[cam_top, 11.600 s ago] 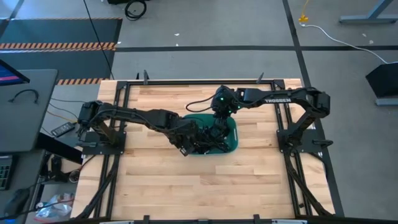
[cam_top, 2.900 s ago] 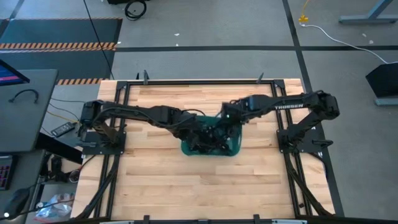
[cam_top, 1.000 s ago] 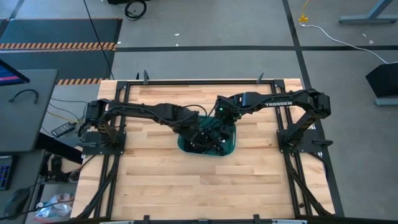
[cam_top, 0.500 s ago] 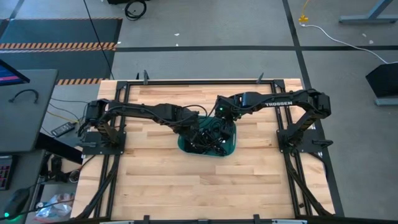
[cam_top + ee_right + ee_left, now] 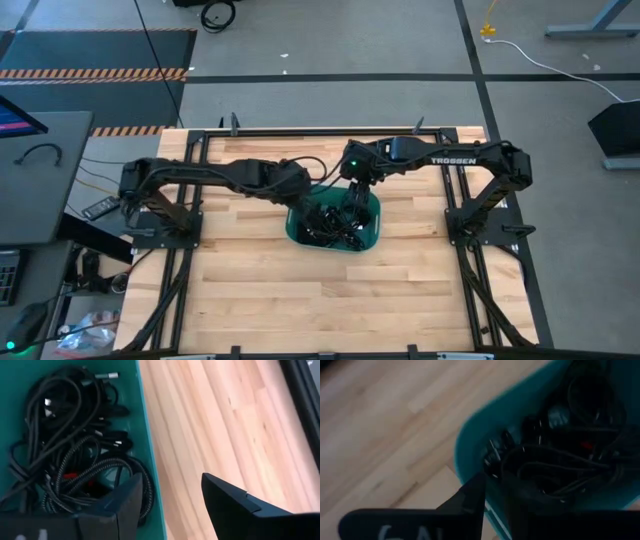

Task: Pick and place USB-C Cables
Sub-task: Adjust the green bin

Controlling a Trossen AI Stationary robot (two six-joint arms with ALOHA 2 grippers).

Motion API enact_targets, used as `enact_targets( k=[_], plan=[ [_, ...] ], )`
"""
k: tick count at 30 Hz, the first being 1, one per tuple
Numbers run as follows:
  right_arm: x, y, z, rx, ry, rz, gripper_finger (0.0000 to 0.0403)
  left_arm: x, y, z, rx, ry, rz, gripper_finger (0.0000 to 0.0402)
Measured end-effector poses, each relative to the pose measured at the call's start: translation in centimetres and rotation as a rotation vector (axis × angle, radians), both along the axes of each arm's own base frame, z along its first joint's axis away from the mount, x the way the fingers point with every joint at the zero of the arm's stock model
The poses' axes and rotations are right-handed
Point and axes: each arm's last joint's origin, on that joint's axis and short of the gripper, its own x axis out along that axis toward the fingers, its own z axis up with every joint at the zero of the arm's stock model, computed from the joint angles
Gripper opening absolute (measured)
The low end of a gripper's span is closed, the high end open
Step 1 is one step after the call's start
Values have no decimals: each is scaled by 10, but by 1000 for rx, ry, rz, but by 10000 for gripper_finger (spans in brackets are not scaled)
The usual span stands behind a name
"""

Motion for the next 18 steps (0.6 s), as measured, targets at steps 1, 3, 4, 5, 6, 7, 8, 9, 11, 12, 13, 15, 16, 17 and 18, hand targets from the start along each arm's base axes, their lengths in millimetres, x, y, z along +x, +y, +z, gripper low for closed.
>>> enact_targets(
  k=[1, 3, 4, 5, 6, 7, 8, 9, 11, 12, 13, 15, 16, 17, 18],
  plan=[
    [0, 0, 2, -1, -5, 0, 210, -2, 0, 4, 12, -11, 2, 69],
    [1, 0, 7, -3, -15, 0, 209, -7, 1, 10, 34, -25, 9, 69],
    [2, 0, 9, -4, -23, 0, 209, -9, 1, 14, 43, -34, 9, 69],
    [2, -1, 11, -5, -29, 0, 209, -11, 1, 18, 54, -42, 4, 69],
    [3, -1, 13, -5, -35, 1, 209, -13, 1, 20, 67, -48, -5, 69],
    [3, -1, 15, -7, -42, 0, 209, -15, 1, 24, 79, -54, -11, 69],
    [4, -1, 17, -8, -50, 0, 209, -17, 1, 27, 98, -54, -19, 69],
    [4, -1, 20, -10, -58, 0, 209, -19, 2, 29, 121, -57, -22, 69],
    [6, -1, 25, -13, -76, 0, 209, -24, 2, 36, 168, -66, -22, 69],
    [6, -1, 28, -14, -83, 0, 209, -27, 3, 40, 186, -73, -20, 69],
    [6, -1, 32, -15, -90, -2, 209, -31, 3, 43, 203, -72, -21, 69],
    [7, -1, 40, -15, -109, -8, 209, -37, 3, 49, 225, -72, -18, 69],
    [7, -1, 44, -14, -114, -10, 209, -41, 3, 51, 232, -66, -17, 69],
    [6, -1, 48, -10, -118, -14, 209, -44, 3, 53, 239, -61, -13, 69],
    [6, -1, 53, 0, -124, -16, 209, -49, 3, 56, 244, -58, -11, 69]
  ],
)
